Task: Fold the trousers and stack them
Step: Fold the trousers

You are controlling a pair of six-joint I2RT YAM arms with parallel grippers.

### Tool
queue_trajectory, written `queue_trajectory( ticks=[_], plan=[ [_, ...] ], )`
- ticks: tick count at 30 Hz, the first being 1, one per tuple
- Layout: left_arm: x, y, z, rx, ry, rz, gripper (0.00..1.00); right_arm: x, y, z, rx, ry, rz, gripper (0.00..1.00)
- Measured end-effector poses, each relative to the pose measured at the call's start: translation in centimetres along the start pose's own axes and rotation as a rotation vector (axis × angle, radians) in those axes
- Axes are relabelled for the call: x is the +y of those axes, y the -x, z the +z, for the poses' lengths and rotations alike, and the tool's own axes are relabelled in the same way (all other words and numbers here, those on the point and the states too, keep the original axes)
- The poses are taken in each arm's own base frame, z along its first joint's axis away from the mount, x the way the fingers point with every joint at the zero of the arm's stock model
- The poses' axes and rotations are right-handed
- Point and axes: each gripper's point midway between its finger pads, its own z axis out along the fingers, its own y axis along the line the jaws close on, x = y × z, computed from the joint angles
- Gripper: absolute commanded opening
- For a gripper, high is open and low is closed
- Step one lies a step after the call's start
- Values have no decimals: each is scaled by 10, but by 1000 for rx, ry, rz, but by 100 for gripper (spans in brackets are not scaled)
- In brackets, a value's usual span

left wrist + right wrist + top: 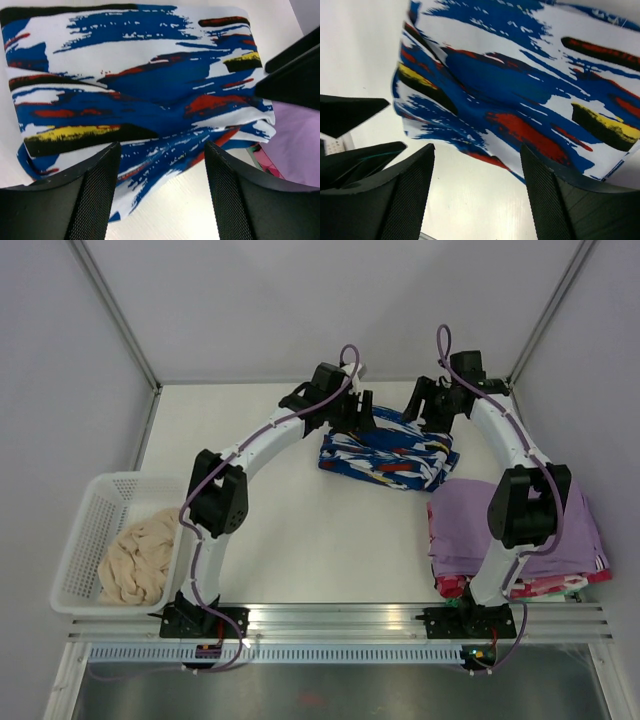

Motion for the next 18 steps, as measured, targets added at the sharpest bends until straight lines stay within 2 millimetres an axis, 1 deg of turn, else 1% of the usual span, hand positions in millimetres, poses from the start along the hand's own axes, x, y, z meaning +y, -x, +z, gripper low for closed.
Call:
queue_trajectory(
  ticks=[1,2,4,5,7,8,10,11,15,18],
  plan=[
    [-2,0,4,0,-4,9,71,-5,-6,8,24,-9,11,71],
    [-1,2,8,-3,-4,13,68,-11,-13,16,48,-20,22,62],
    [3,7,15,-19,-4,16,63,-22,-24,27,80,-45,47,49],
    [5,8,19,-26,-7,18,56,-27,-30,34,89,-57,65,36],
    [9,6,26,-27,-6,15,51,-34,-38,43,100,-68,91,26],
    [11,3,29,-25,-7,14,47,-37,-42,47,103,-71,106,20],
    [14,-9,35,-5,-8,11,43,-44,-55,54,124,-80,128,15],
    [15,-18,39,14,-7,9,38,-47,-62,57,137,-84,134,13],
    [10,-54,47,93,-21,9,30,-61,-90,64,188,-102,129,12],
    [5,-74,51,138,-32,8,23,-71,-112,66,228,-114,114,9]
  ],
)
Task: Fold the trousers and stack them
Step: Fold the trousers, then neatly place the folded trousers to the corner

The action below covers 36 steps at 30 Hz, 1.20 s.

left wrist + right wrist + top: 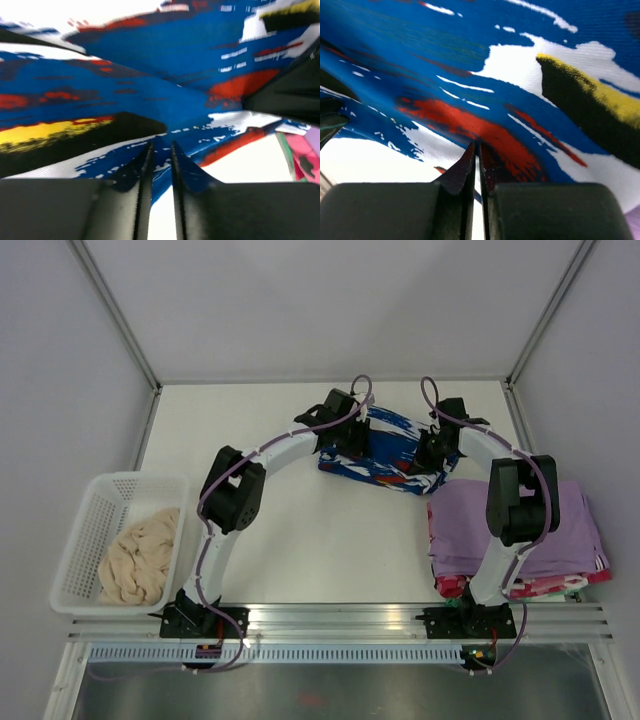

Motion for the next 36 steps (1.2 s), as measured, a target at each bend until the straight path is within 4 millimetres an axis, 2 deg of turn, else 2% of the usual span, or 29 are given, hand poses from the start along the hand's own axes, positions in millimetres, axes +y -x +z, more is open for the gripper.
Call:
queue_trajectory(
  ticks=[2,10,14,19,21,22,23,24,25,26,27,29,31,33,36],
  plan=[
    [-2,-12,3,27,-13,7,17,-4,-7,1,14,-6,-13,7],
    [14,-60,8,133,-4,41,11,-14,-19,-8,12,-29,-116,6],
    [12,-60,4,136,-5,55,11,-18,-23,-6,23,-40,-137,7],
    [8,-53,-16,143,11,59,15,-11,-11,-14,10,-44,-151,20],
    [7,-45,-31,136,24,56,31,-3,6,-22,-14,-45,-158,23],
    [7,-38,-40,124,34,53,44,2,15,-26,-32,-40,-160,28],
    [7,-29,-50,102,41,46,74,8,27,-31,-62,-30,-164,33],
    [9,-17,-60,73,49,26,82,14,38,-37,-92,-20,-166,40],
    [13,-2,-72,33,55,0,86,18,47,-42,-117,-12,-163,51],
    [20,14,-85,-12,62,-35,89,21,56,-47,-143,-4,-151,54],
    [28,28,-95,-52,67,-68,89,22,63,-51,-164,2,-141,61],
    [55,61,-118,-152,84,-144,90,13,70,-57,-185,2,-91,69],
    [87,85,-135,-230,109,-207,90,-6,73,-61,-200,-10,-19,81],
    [115,96,-144,-267,137,-252,90,-35,69,-62,-206,-41,71,88],
    [130,102,-131,-270,134,-270,91,-73,52,-60,-187,-113,168,93]
  ],
)
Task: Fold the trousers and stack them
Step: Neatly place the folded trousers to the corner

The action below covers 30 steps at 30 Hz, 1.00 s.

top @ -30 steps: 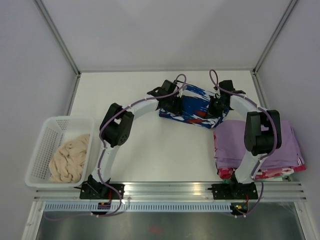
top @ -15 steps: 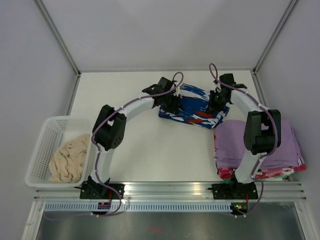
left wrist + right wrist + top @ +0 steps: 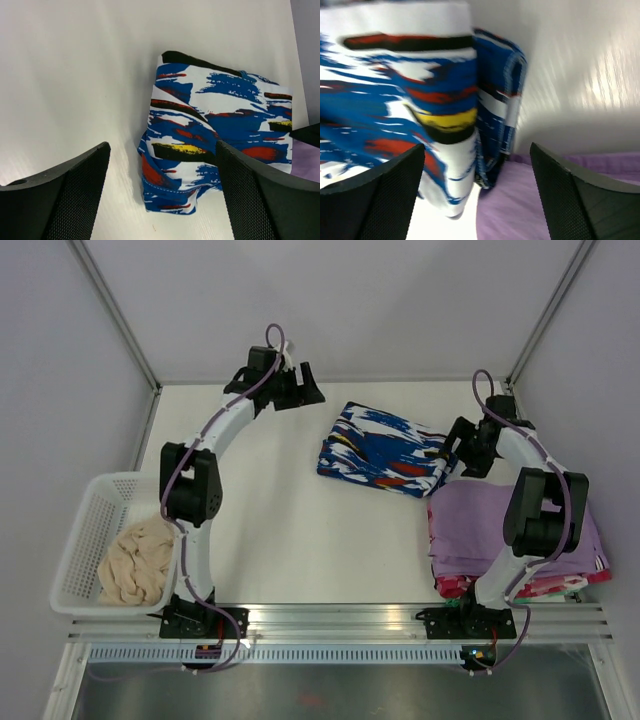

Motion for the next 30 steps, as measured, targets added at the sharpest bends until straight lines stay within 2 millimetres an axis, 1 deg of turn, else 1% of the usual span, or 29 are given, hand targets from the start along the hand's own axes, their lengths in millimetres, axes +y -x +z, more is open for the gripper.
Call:
queue_trajectory(
  ticks=[2,3,6,8,10,12,15,18,19,20,22,23,24,25,26,29,30],
  plan=[
    [-1,-11,19,29,-27,-5,90,-13,-12,5,19,-34,24,95],
    [-2,-20,28,52,-41,-9,90,-15,-18,9,26,-41,30,95],
    [2,-50,52,122,-57,-33,89,-19,-34,18,37,-45,39,98],
    [6,-68,64,163,-64,-43,89,-19,-37,24,26,-36,45,98],
    [12,-81,72,194,-59,-54,88,-18,-36,29,5,-20,48,98],
    [17,-87,75,208,-52,-59,88,-17,-33,32,-17,-4,47,98],
    [21,-93,76,223,-48,-64,86,-12,-23,37,-57,24,43,98],
    [22,-96,76,229,-56,-65,85,-8,-17,49,-72,50,46,95],
    [22,-98,76,235,-61,-66,84,-8,-17,53,-69,53,48,93],
    [21,-101,76,242,-67,-68,84,-5,-14,54,-77,67,45,88],
    [19,-104,76,251,-78,-69,83,-1,-12,59,-80,78,42,82],
    [17,-105,77,255,-87,-70,83,1,-10,61,-82,84,35,72],
    [16,-107,78,260,-92,-69,82,4,-10,63,-83,88,28,65],
    [15,-110,80,265,-98,-68,82,7,-11,67,-80,94,22,51],
    [15,-114,81,273,-99,-67,82,10,-12,69,-78,98,15,46],
    [17,-126,87,298,-97,-63,82,18,-12,77,-67,112,3,34],
    [16,-127,88,302,-106,-62,81,22,-10,79,-66,121,-4,33]
  ],
)
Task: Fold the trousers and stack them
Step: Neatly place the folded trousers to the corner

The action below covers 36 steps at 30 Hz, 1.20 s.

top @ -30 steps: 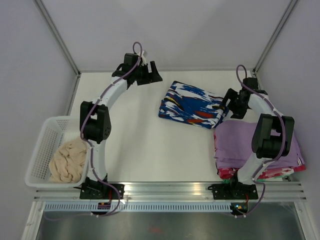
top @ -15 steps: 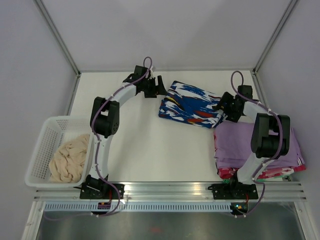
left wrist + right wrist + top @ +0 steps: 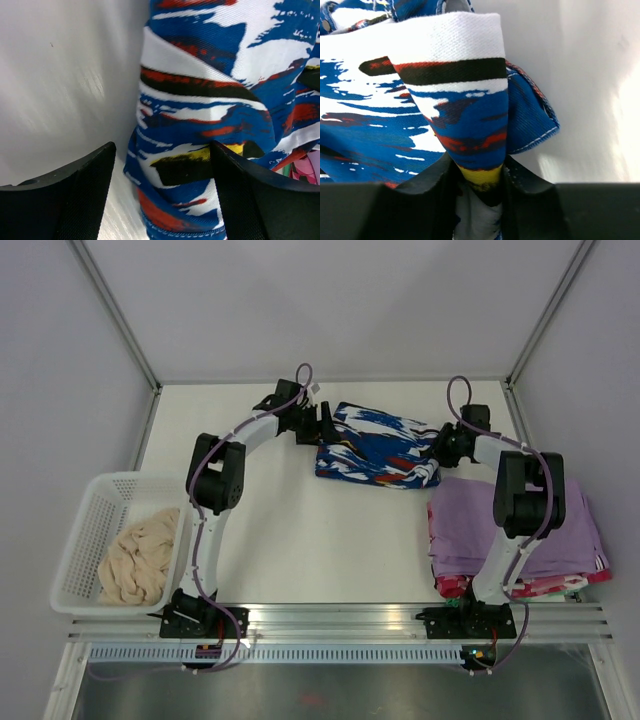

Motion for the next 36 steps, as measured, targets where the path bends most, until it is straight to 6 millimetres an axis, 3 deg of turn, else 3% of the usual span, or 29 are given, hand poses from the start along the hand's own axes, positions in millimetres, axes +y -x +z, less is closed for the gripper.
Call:
queue_trajectory(
  ticks=[7,9,10,11,13,14,18,24,27,30,34,36],
  plan=[
    [2,2,0,-5,16,15,81,38,17,28,5,47,-119,19],
    [5,5,0,-11,28,14,72,45,19,34,5,56,-139,14],
    [7,5,0,-13,36,11,66,47,20,35,7,62,-144,10],
    [10,5,0,-13,44,9,47,48,21,36,11,65,-146,7],
    [14,4,2,-11,57,3,27,51,22,38,24,75,-147,0],
    [15,3,2,-10,58,3,5,54,24,39,29,79,-148,0],
    [15,4,2,-13,69,1,2,61,29,40,51,80,-155,0],
    [12,10,-14,-20,96,-10,2,82,38,20,80,71,-160,0],
    [-1,17,-35,-31,105,-8,2,93,38,-4,98,43,-167,0],
    [-26,23,-64,-52,87,9,2,107,45,-46,72,18,-179,0],
    [-86,29,-100,-102,10,86,2,110,64,-129,-50,-17,-164,0],
    [-129,21,-114,-126,-51,143,2,89,79,-176,-144,-102,-128,0]
  ],
)
